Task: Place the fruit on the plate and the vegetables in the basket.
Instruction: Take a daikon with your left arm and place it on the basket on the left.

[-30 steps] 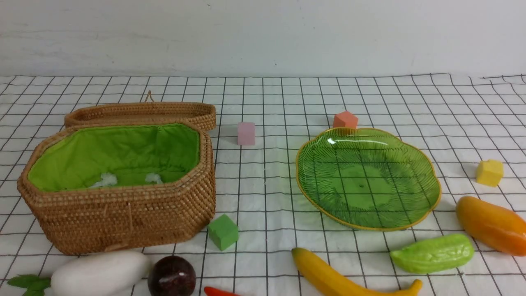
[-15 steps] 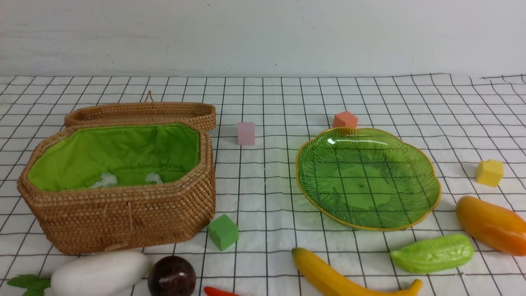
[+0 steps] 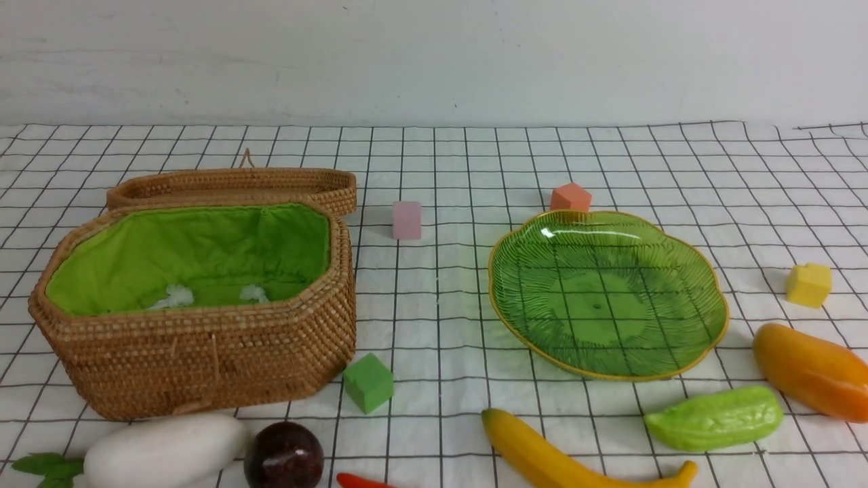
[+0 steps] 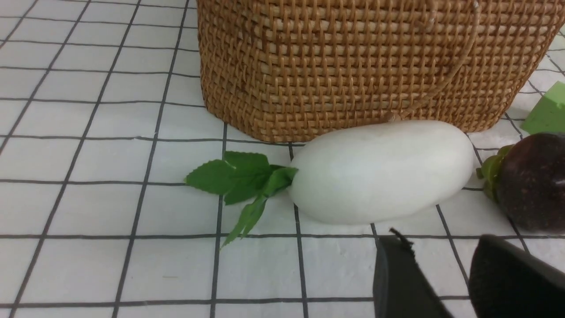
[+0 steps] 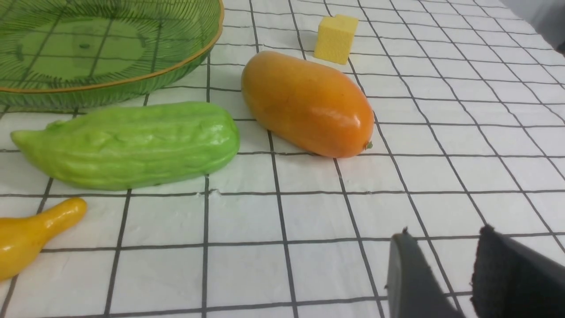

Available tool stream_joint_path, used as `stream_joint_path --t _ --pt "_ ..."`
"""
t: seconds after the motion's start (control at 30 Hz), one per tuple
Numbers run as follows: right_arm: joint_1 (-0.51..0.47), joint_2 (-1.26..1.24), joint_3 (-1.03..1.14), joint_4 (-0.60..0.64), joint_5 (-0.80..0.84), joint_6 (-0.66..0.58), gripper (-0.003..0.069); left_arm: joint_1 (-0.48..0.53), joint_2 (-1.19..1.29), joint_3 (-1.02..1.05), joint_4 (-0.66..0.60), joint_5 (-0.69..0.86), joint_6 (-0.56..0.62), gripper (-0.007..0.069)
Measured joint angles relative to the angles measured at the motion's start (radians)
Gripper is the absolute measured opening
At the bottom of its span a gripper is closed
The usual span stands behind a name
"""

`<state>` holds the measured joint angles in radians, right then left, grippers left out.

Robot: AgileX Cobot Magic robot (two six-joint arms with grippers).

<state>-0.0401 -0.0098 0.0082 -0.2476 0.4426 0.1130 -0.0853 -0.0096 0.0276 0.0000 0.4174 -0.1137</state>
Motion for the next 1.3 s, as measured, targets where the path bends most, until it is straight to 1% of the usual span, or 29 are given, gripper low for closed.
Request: stream_joint_path --t 0.17,0.27,0.3,0.37,0.4,0.43,0.47,0.5,0.6,0.63,0.67,0.77,0.8,0.83,0.87,0.9,0.97,1.0,1.07,1.1,1.2,1.3 --pt "0.0 0.0 0.0 0.0 0.0 0.0 0.0242 0.0 0.0 0.0 0.0 0.0 0.001 0.0239" --pt "0.0 0.0 0.0 0.0 0.0 0.0 0.0242 0.0 0.0 0.0 0.034 -0.007 0.004 0.0239" --pt "0.0 0.0 0.0 0.0 0.0 0.0 0.0242 0.0 0.0 0.002 0.055 -0.033 0.004 0.0239" --pt "0.0 0.0 0.0 0.0 0.0 0.0 0.0242 0.0 0.0 0.003 0.058 -0.088 0.003 0.0239" --pt "0.0 0.0 0.0 0.0 0.0 0.0 0.0242 0.0 0.0 0.003 0.059 -0.165 0.001 0.0239" --pt "0.0 0.0 0.0 0.0 0.0 0.0 0.0242 0.0 0.0 0.003 0.059 -0.165 0.001 0.0239" --pt "0.0 0.0 0.0 0.0 0.0 0.0 0.0242 0.0 0.0 0.003 0.058 -0.23 -0.005 0.0239" --pt "0.0 0.0 0.0 0.0 0.0 0.0 0.0242 0.0 0.0 0.003 0.048 -0.342 -0.023 0.0239" --pt "0.0 0.0 0.0 0.0 0.0 0.0 0.0242 0.0 0.0 0.003 0.01 -0.568 -0.069 0.0239" --pt "0.0 0.0 0.0 0.0 0.0 0.0 0.0242 0.0 0.0 0.003 0.007 -0.601 -0.072 0.0239" --pt "0.0 0.0 0.0 0.0 0.0 0.0 0.0242 0.0 0.0 -0.004 -0.021 -0.692 -0.094 0.0239" --pt "0.0 0.0 0.0 0.0 0.0 0.0 0.0242 0.0 0.0 -0.063 -0.066 -0.724 -0.109 0.0239" --pt "0.0 0.0 0.0 0.0 0.0 0.0 0.0242 0.0 0.008 -0.167 -0.076 -0.709 -0.1 0.0239" --pt "0.0 0.0 0.0 0.0 0.0 0.0 0.0242 0.0 0.011 -0.167 -0.076 -0.709 -0.1 0.0239" --pt "0.0 0.0 0.0 0.0 0.0 0.0 0.0242 0.0 0.041 -0.273 -0.076 -0.692 -0.081 0.0239" --pt "0.0 0.0 0.0 0.0 0.0 0.0 0.0242 0.0 0.073 -0.329 -0.076 -0.67 -0.069 0.0239" --pt "0.0 0.0 0.0 0.0 0.0 0.0 0.0242 0.0 0.151 -0.484 -0.076 -0.57 -0.055 0.0239" --pt "0.0 0.0 0.0 0.0 0.0 0.0 0.0242 0.0 0.186 -0.524 -0.076 -0.544 -0.055 0.0239" --pt "0.0 0.0 0.0 0.0 0.0 0.0 0.0242 0.0 0.264 -0.628 -0.074 -0.376 -0.053 0.0239" --pt "0.0 0.0 0.0 0.0 0.0 0.0 0.0242 0.0 0.316 -0.687 -0.067 -0.235 -0.051 0.0239" --pt "0.0 0.0 0.0 0.0 0.0 0.0 0.0242 0.0 0.438 -0.74 -0.037 0.052 -0.048 0.0239" --pt "0.0 0.0 0.0 0.0 0.0 0.0 0.0242 0.0 0.53 -0.741 -0.019 0.197 -0.048 0.0239"
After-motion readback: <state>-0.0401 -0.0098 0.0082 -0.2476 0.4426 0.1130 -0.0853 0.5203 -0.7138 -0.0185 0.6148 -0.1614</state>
